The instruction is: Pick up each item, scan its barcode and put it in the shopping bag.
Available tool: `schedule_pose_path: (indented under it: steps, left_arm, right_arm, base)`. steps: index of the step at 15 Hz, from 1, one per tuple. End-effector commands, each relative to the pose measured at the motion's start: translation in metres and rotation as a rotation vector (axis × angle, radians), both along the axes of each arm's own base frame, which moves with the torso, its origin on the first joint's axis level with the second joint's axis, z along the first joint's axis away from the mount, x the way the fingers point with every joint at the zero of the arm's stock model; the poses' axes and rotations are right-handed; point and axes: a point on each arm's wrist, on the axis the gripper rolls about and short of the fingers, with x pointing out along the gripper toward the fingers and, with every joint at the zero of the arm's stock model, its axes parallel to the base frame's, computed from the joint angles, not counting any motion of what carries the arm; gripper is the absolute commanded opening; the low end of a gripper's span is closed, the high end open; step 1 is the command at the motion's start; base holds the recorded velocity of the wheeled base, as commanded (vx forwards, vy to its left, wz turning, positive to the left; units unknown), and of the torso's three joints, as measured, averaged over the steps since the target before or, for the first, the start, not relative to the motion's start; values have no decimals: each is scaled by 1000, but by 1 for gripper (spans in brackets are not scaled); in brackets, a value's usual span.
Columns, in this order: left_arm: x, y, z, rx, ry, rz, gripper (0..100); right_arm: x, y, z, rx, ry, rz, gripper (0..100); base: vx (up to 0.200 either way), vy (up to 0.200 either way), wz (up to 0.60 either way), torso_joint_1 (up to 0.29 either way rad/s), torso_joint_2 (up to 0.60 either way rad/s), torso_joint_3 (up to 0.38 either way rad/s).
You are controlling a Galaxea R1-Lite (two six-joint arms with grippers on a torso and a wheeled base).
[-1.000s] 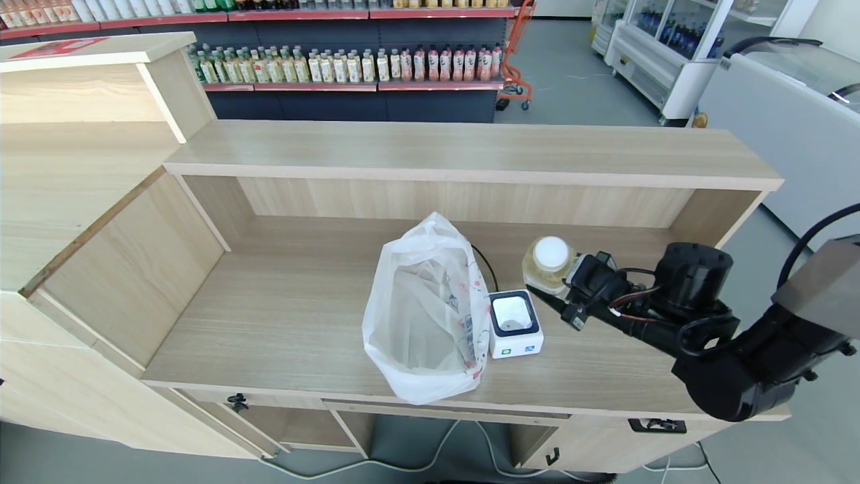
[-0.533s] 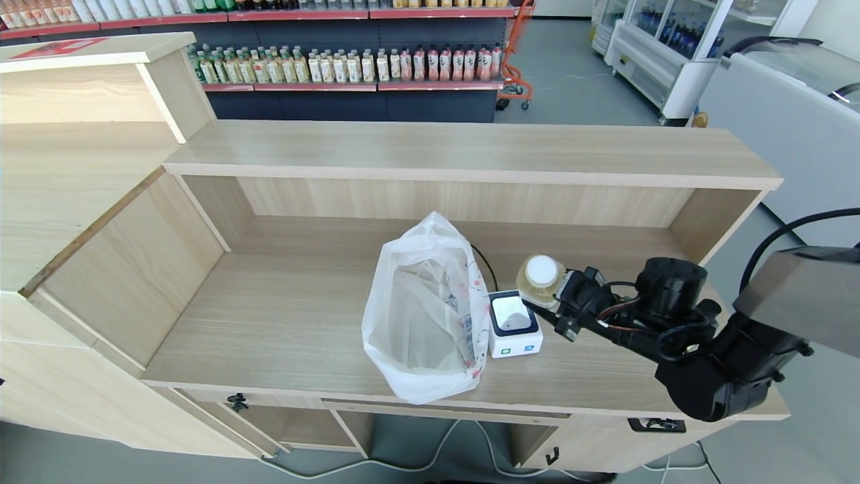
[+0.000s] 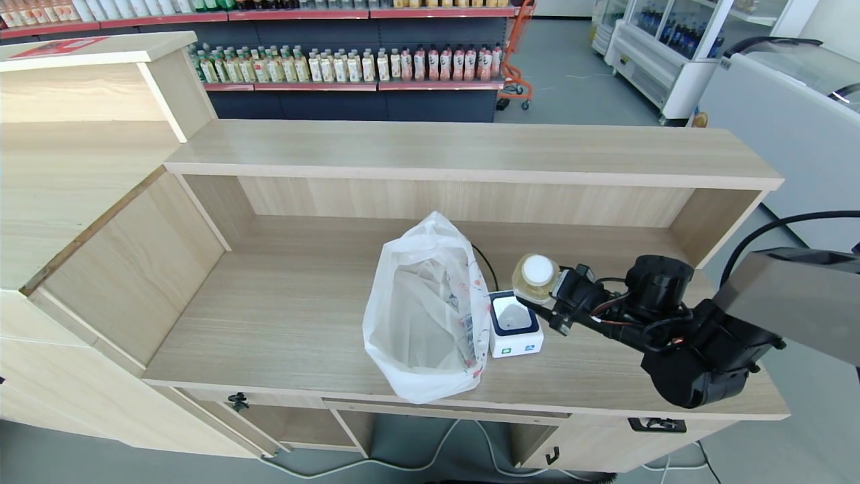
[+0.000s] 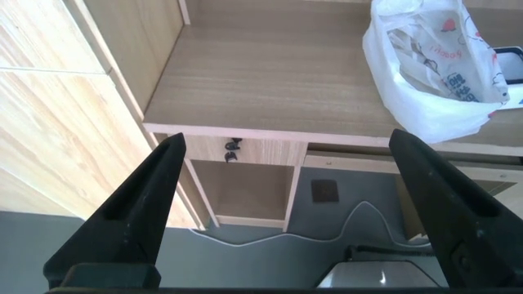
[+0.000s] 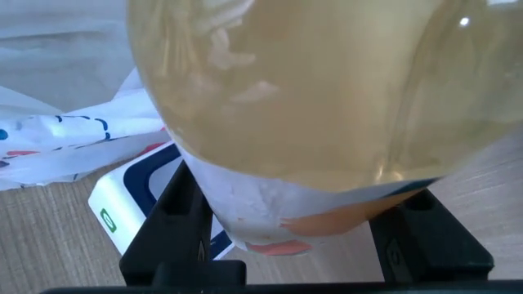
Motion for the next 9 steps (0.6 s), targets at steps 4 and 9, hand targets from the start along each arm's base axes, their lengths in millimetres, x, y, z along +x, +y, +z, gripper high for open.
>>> schedule_pose_path:
  steps: [4,9]
  left_arm:
    - [0,0,0,0,-1,0,100]
    - [0,0,0,1,-1,0,100]
  right_arm:
    - [14,-3,-11,2,-1,27,0]
    - [20,-2,-19,5,-5,61,0]
  base:
    - [0,0,0,0,0,0]
    - [0,0,0,0,0,0]
